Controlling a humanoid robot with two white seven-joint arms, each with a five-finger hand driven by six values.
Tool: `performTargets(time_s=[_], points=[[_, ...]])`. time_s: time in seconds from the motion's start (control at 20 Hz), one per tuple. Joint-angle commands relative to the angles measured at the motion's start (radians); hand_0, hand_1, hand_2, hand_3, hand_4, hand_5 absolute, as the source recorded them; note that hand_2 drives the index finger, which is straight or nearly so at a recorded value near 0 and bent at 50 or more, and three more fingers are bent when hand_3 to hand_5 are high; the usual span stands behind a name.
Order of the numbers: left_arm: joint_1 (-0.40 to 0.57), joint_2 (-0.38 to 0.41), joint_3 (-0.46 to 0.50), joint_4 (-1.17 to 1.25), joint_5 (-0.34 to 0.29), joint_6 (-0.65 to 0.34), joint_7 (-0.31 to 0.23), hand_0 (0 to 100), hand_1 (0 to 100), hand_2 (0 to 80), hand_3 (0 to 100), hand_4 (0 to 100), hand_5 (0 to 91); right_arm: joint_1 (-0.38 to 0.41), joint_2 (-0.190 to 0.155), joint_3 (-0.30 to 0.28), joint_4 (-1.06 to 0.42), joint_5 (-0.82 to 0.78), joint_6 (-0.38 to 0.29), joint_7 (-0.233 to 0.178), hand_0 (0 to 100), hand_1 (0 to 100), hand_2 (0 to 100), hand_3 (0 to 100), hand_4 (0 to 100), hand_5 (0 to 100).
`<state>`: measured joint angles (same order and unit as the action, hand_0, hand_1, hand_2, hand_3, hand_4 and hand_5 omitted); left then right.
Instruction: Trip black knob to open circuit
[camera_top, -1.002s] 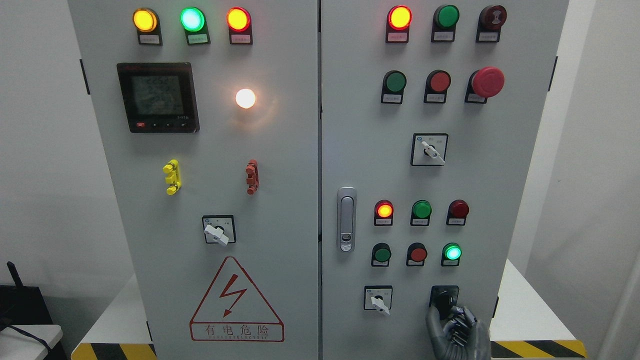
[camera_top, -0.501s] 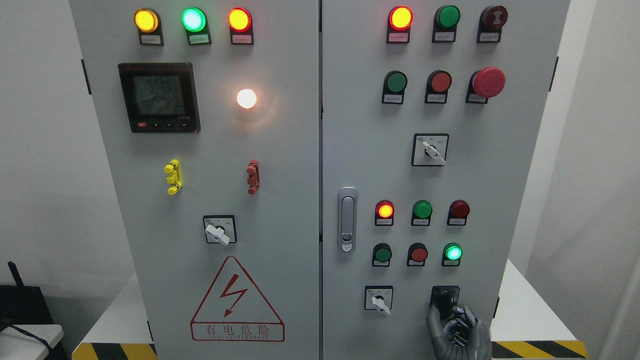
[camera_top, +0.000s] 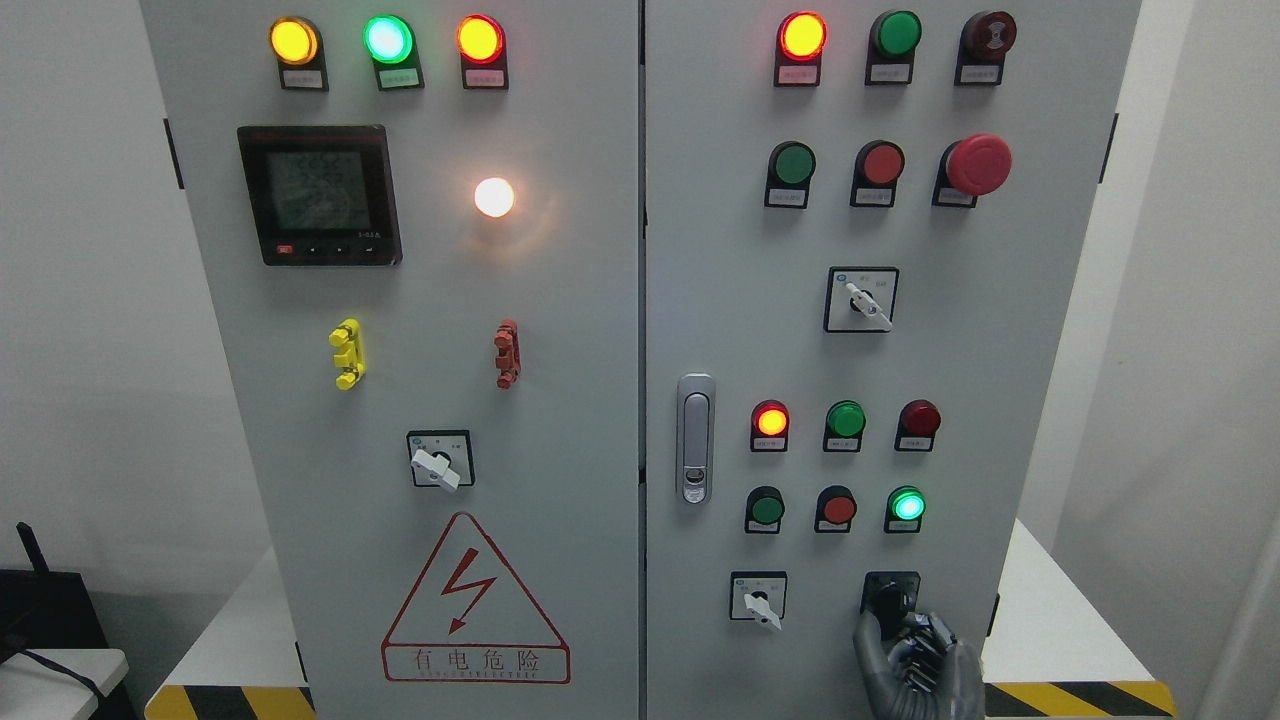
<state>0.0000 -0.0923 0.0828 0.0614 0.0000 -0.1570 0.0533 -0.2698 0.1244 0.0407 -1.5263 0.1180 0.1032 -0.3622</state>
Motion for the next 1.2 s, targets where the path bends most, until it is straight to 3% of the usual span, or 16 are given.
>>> performTargets(time_s=[0.0, 1.15], points=[[-0.008, -0.001, 0.0, 0.0, -0.032, 0.001, 0.0, 12, 39, 0.0, 0, 0, 0.0, 0.0, -0.003, -0.005, 0.002, 0.0, -0.002, 0.0, 49, 73, 57, 90, 94, 99], [-0.008, 0.0, 0.0, 0.0, -0.032, 0.001, 0.0, 12, 39, 0.0, 0, 0, 0.0, 0.001, -0.006, -0.007, 0.002, 0.002, -0.002, 0.0, 48, 77, 56, 89, 92, 99]])
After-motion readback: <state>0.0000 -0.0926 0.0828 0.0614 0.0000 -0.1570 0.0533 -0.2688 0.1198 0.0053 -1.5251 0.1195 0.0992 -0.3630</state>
